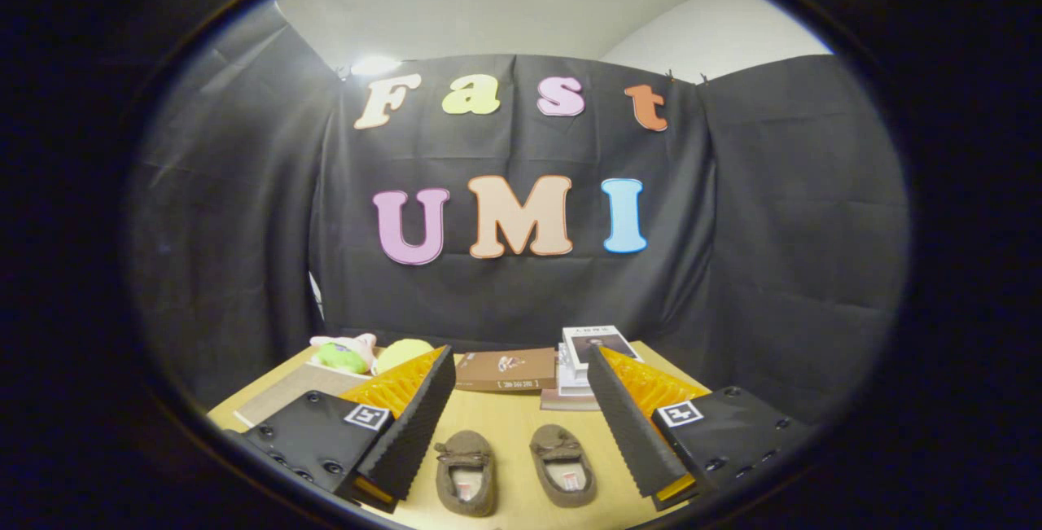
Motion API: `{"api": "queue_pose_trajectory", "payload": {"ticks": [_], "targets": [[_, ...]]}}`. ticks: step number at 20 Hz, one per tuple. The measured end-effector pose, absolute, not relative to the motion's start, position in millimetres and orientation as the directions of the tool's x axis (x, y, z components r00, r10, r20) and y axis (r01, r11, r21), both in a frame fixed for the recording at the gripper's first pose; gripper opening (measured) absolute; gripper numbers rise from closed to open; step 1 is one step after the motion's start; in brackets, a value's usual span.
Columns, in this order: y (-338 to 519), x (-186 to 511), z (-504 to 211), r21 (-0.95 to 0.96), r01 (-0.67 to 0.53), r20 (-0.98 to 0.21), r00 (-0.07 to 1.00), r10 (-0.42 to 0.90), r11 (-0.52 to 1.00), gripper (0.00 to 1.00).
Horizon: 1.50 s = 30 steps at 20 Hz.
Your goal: Open the storage box then place both shoes into the box .Put the left shoe in first, then the right shoe, with the right side of both shoes facing outward in a uniform manner.
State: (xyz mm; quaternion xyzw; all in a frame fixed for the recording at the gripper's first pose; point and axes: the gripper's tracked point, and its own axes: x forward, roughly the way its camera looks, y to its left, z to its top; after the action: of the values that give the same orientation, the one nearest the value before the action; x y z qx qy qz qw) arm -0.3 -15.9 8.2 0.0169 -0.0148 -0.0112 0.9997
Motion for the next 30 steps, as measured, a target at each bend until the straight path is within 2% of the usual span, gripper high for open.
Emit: {"api": "queue_pose_trajectory", "payload": {"ticks": [7,11,14,17,21,30], "targets": [[-3,-10,9,0.192,-0.038,0.046,0.998,0.03,0.981,1.0],[18,-18,-4,0.418,-0.115,0.054,0.993,0.102,0.901,1.0],[29,-23,-18,0.623,-0.133,0.064,0.991,0.119,0.771,1.0],[39,-29,-52,0.801,-0.095,0.038,0.993,0.109,0.591,0.99],[63,-34,-98,0.934,-0.005,-0.025,0.996,0.081,0.357,0.99],[133,-29,-182,0.987,0.16,-0.157,0.978,0.134,-0.014,0.98]]}}
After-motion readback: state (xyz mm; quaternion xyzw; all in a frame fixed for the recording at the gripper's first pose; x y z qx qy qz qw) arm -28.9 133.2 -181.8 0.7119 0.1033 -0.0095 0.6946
